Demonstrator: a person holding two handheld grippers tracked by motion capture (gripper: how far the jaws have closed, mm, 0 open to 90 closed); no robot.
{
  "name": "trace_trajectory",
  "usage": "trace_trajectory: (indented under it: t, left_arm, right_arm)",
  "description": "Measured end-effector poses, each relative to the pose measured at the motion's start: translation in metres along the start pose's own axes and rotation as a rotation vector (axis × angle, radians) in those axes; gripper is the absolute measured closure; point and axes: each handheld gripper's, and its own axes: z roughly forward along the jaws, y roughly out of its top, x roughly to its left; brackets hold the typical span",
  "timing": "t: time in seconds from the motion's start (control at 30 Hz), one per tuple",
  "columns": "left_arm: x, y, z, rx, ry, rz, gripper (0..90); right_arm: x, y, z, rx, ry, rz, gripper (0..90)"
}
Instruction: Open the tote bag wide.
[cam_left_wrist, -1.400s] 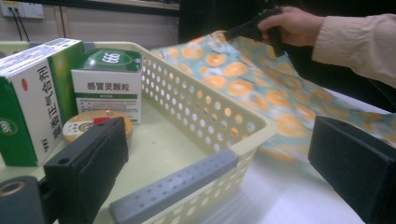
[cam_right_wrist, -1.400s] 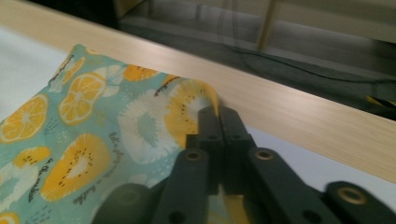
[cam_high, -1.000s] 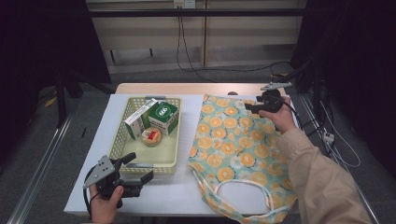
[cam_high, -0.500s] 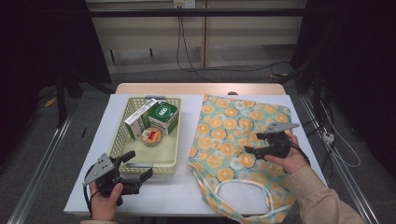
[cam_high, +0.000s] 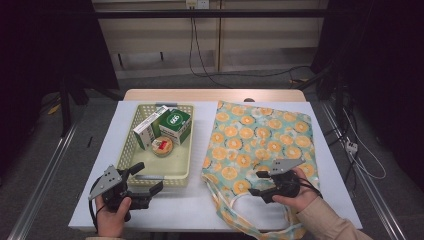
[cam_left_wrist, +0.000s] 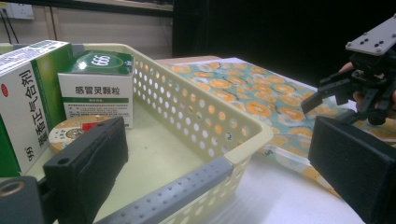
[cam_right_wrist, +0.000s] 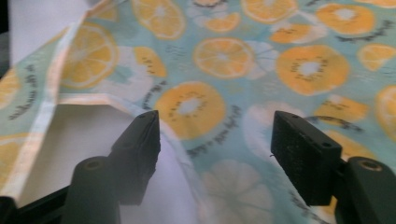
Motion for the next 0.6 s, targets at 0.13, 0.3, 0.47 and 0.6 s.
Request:
trace_trajectory:
  t: [0.13, 0.3, 0.47, 0.6]
  left_arm:
    - [0.000, 0.000, 0.000, -0.003, 0.002, 0.002, 4.7]
    - [0.000, -0.001, -0.001, 0.006, 0.004, -0.002, 4.7]
    - [-0.001, -0.001, -0.001, 0.002, 0.006, -0.003, 4.7]
    - [-0.001, 0.000, -0.001, 0.007, 0.004, 0.002, 4.7]
  right_arm:
    - [0.003, -0.002, 0.007, 0.026, 0.028, -0.027, 42.7]
    - [0.003, -0.008, 0.013, 0.057, 0.007, -0.046, 52.7]
    - [0.004, -0.007, 0.015, 0.050, 0.002, -0.063, 62.7]
    - [0.005, -0.007, 0.016, 0.049, 0.015, -0.070, 70.2]
